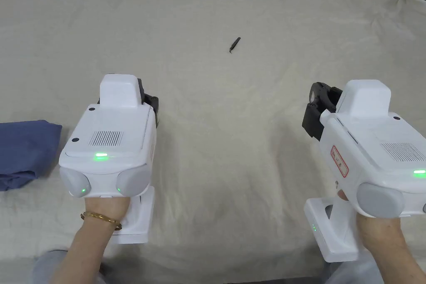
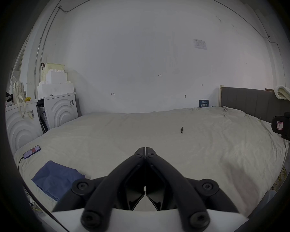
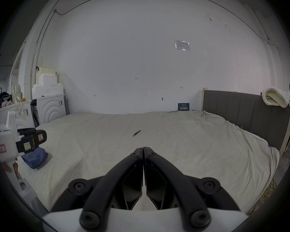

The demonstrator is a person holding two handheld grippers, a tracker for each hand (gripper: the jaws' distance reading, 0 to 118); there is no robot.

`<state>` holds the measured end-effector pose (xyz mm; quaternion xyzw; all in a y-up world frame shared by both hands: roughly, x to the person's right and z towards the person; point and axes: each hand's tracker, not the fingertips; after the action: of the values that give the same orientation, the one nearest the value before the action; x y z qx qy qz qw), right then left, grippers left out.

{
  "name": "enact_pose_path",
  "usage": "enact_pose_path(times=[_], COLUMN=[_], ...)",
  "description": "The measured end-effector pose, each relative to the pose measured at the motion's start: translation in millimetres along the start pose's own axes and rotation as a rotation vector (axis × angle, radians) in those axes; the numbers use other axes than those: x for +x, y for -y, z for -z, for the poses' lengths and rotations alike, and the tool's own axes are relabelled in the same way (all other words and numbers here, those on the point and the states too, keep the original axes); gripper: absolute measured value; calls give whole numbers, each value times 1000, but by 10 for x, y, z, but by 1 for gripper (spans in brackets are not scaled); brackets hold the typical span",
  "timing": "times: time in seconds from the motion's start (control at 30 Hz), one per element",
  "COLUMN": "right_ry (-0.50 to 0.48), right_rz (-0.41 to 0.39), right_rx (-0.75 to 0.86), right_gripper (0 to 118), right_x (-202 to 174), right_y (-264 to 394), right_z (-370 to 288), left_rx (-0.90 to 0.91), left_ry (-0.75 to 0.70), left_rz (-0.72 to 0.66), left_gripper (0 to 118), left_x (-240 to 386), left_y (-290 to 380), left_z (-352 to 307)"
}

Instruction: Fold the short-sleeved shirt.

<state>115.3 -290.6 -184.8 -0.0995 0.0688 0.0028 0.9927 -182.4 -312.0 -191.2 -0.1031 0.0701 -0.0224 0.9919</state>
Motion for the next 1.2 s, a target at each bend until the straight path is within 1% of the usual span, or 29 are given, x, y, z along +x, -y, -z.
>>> enact_pose_path(times=[0.67, 1.2], right_ry=[0, 2], right_rz=[3, 2], right_rx=[1, 1], right_gripper=[0, 0], right_x=[-45, 24], right_y=[-32, 1], right_z=[-38, -11], left_rx=[2, -1], left_ry=[11, 18], left_rz=[10, 21], left_gripper=[0, 0], left_x=[40, 72], left_y=[-9, 1], left_z=[-13, -15])
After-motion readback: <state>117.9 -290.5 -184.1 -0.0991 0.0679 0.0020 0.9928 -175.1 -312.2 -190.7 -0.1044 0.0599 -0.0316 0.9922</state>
